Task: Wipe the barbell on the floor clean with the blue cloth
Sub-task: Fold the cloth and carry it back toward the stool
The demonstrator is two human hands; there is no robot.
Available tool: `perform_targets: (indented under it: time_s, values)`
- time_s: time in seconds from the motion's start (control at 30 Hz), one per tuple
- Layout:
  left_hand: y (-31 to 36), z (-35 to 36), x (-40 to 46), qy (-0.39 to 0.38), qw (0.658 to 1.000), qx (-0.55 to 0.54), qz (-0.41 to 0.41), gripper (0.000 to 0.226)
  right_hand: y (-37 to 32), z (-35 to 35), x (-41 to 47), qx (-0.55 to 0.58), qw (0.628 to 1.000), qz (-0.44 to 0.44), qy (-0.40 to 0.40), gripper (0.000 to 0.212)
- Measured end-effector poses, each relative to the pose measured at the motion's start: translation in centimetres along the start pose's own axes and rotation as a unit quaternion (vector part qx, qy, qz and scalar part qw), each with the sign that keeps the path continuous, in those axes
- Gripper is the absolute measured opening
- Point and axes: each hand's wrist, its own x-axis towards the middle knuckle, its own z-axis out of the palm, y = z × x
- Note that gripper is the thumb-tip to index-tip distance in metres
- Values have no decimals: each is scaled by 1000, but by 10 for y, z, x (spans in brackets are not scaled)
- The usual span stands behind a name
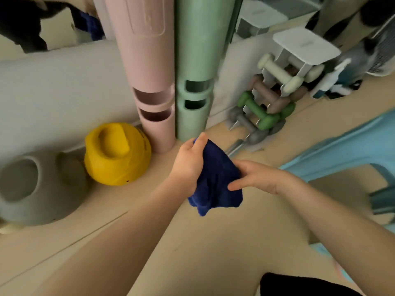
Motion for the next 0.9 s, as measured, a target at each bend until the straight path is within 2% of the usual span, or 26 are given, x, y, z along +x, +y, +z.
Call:
perform_targets:
  time_s: [0.1, 0.17, 0.23, 0.3, 0.37, 0.47, 0.57, 0.63, 0.67, 0.7, 0.8, 0.83, 0.87, 0.9]
  values:
    - [8, 41, 8, -4, 995, -85, -59, 30, 12, -36, -21, -100, 990, 20, 98, 17]
    - [15, 72, 9, -69, 985, -131, -83, 37, 17, -60, -39, -119, 976, 29, 180, 8]
    - [20, 102, 8, -146, 983, -105, -46, 56, 20, -78, -60, -102, 960, 23, 262, 11]
    - [28, 132, 3, -207, 976, -45, 47, 35, 17, -89, -81, 17, 952, 2, 306, 18]
    - [37, 155, 0, -276, 952, 23, 133, 18, 11, -100, -100, 180, 928, -4, 328, 19]
    - [44, 182, -5, -359, 908, 98, 192, 21, 3, -123, -130, 311, 894, -52, 317, 33]
    - [43, 207, -6, -317, 916, 119, 214, 47, 5, -141, -157, 375, 861, -104, 328, 41]
    - [42, 227, -6, -290, 912, 163, 240, 45, 9, -150, -169, 423, 836, -130, 326, 41]
    - [41, 236, -8, -285, 894, 201, 281, 42, 11, -153, -175, 433, 830, -145, 320, 40]
    - [41, 246, -10, -282, 863, 247, 340, 37, 13, -157, -182, 436, 830, -164, 308, 39]
    - [43, 275, -19, -243, 748, 375, 491, 31, 19, -167, -204, 449, 822, -230, 266, 40]
    - [43, 284, -22, -226, 725, 395, 517, 32, 22, -170, -212, 467, 810, -254, 248, 44]
    - [44, 293, -24, -213, 716, 403, 529, 32, 25, -175, -221, 479, 801, -281, 224, 49]
    - [47, 301, -27, -205, 723, 400, 525, 31, 28, -181, -229, 482, 795, -314, 192, 57]
